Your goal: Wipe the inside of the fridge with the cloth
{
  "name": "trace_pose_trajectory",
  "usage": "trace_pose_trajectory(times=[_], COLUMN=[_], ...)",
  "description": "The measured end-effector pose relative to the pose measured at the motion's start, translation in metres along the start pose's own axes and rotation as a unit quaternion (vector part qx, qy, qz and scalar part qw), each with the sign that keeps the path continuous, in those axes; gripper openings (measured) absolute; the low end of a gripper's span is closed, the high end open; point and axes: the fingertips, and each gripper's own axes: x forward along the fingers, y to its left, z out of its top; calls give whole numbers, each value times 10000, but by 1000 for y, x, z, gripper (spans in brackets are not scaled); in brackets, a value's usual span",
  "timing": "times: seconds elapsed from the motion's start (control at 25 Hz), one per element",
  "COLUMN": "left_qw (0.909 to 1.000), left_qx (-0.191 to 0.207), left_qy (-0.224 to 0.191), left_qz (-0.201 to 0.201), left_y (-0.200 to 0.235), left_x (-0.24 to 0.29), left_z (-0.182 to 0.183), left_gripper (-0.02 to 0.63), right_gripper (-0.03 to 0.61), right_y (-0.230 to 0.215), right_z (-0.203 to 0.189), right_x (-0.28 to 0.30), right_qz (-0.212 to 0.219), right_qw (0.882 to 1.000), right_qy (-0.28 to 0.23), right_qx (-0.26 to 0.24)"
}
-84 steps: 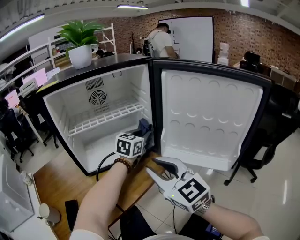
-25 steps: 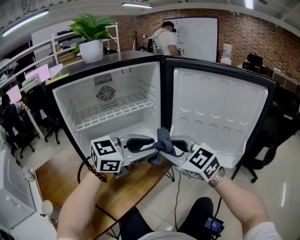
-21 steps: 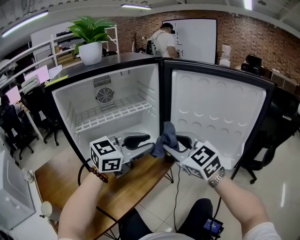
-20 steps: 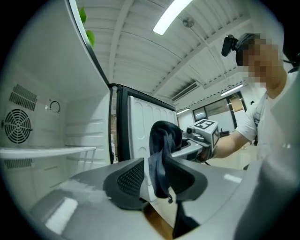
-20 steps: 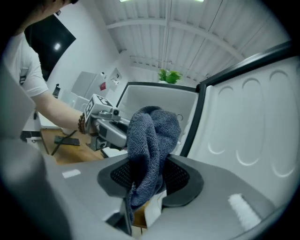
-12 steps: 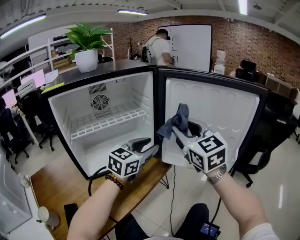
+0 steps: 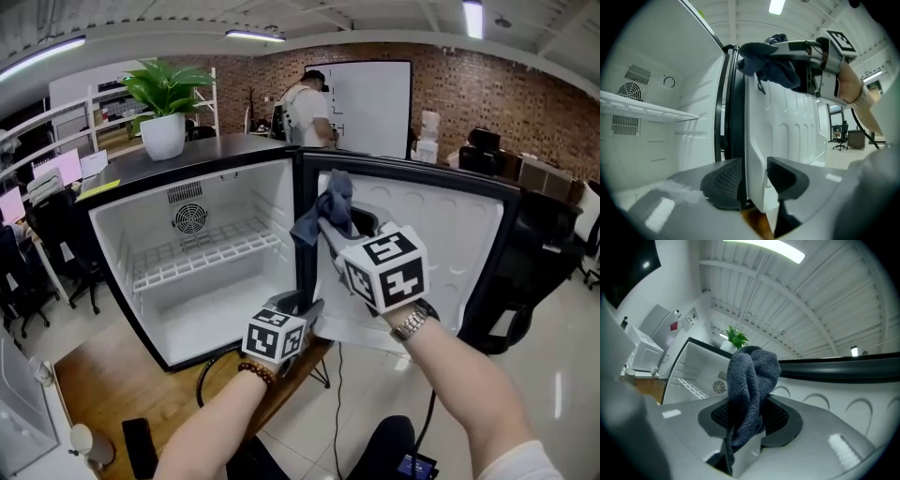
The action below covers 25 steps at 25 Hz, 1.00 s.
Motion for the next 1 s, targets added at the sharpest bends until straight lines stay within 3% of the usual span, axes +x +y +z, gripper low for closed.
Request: trace_pose_trajectory(times=[0.12,0.24,0.4,1.0], left_qw=[10000,10000,9998,9997], left_qx=[-52,-64,-164,-186], left_qy=[-35,-61,-127,-136], left_qz=[21,6,-31,-78], left_y=[-2,-7,-7,-6], left_x=[4,7,8,7], left_z=[-1,0,1,0], left_gripper=[173,114,107,104], right_gripper=[141,141,140,132], right_y=[-2,-4,-12,-56], right_z=[0,0,-2,-11], right_x=[15,26,28,-17], right_qz=[123,271,317,-472], right_qw=[9995,9975,9945,9920], right_qy=[235,458,679,740], right_qx=[186,458,731,904])
